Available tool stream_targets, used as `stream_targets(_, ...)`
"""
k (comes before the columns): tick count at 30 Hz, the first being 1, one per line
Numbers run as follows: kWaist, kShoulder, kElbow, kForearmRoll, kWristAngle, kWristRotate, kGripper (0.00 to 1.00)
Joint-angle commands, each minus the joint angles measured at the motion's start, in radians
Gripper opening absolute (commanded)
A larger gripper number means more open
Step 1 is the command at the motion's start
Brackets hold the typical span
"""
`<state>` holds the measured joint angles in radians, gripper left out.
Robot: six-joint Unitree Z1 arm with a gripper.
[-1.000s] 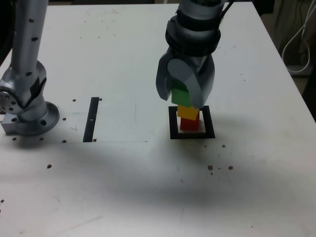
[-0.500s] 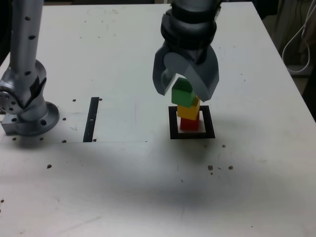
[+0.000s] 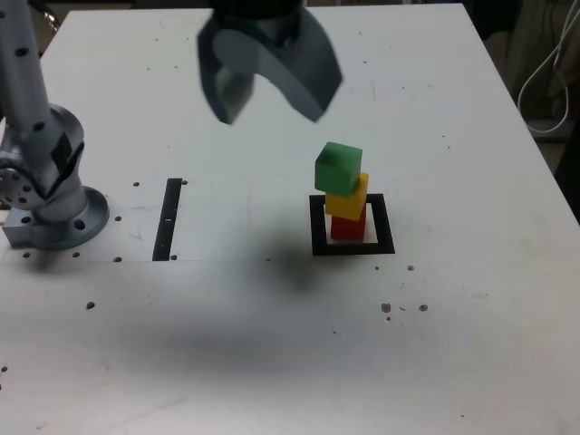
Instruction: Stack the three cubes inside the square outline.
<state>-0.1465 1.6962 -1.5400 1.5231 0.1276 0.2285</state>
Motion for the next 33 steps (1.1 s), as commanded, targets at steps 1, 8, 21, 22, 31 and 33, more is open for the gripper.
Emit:
stream_targets(1, 0.010, -0.029, 0.042, 0.002, 0.002, -0.003, 0.99)
stream_targets(8, 0.077, -0.141, 0.284, -0.045, 0.010, -0.010, 0.99)
stream_targets(21, 0.163, -0.284, 0.712, -0.237, -0.052, -0.055, 1.00)
stream_targets(22, 0.163, -0.289, 0.736, -0.255, -0.061, -0.065, 1.00)
stream_targets(31, 0.160, -0.335, 0.908, -0.456, -0.142, -0.126, 1.00)
stream_targets(33, 0.148, -0.327, 0.917, -0.473, -0.157, -0.126, 1.00)
